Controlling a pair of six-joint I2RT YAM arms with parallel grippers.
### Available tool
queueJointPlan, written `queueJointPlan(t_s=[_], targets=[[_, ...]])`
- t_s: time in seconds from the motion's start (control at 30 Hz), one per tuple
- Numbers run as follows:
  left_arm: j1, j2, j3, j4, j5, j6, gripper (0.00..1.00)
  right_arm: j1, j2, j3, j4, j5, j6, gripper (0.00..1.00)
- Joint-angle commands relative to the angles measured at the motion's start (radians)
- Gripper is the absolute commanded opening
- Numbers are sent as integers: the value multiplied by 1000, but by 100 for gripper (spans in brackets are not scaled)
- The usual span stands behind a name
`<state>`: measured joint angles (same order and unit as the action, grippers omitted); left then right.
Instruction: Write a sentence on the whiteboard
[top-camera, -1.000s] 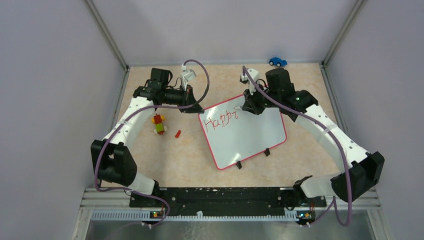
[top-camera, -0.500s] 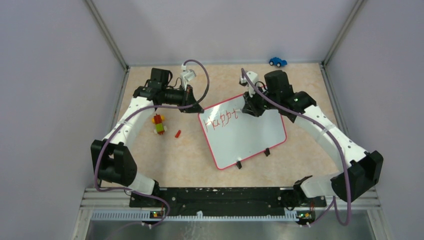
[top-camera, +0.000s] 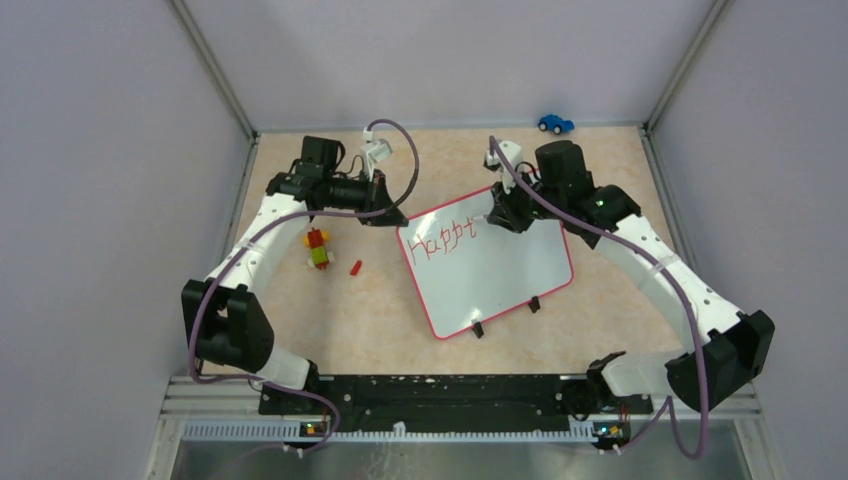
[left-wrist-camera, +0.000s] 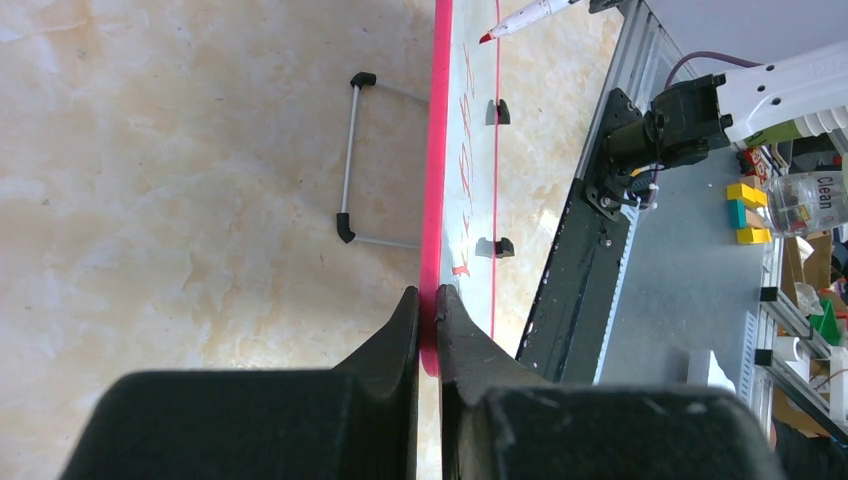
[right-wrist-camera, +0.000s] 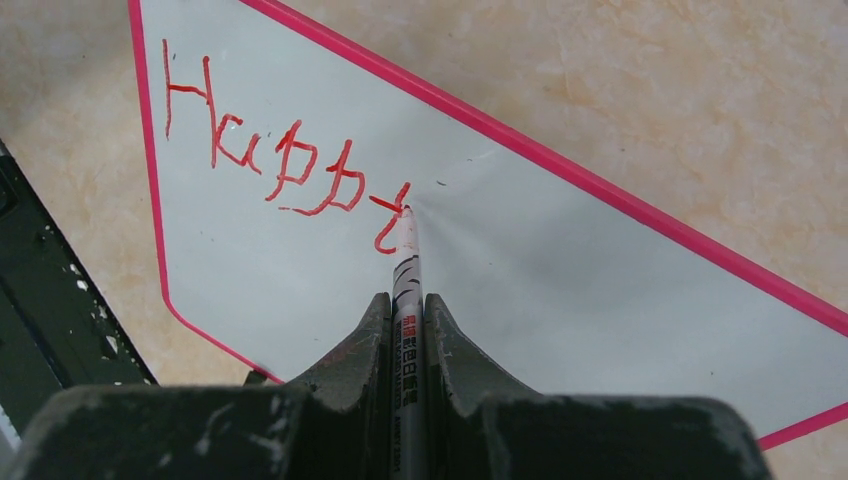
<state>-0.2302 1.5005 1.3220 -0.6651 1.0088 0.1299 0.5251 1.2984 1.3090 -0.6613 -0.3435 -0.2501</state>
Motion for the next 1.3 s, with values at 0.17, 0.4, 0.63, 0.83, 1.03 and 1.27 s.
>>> queueJointPlan(t_s=[0.17,0.4,0.63,0.83,1.03,1.27], targets=[[-38,4,-17,-36,-4,24,0,-9,-10,16,9,52,-15,0],[-38,8,-19,-36,-5,23,0,-9,-12,-25,16,66,-30,0],[-38,12,-17,-36,-4,25,0,-8,-36,-100,27,59,-25,0],[-40,17,-14,-36,-1,24,0,-8,-41,-64,14,52,-20,0],[-40,12,-17,-36,-3,26,0,-8,-22,-19,30,51,-12,0],[-40,5,-17,-38,-9,30,0,-8,4,14,47,62,-14,0]])
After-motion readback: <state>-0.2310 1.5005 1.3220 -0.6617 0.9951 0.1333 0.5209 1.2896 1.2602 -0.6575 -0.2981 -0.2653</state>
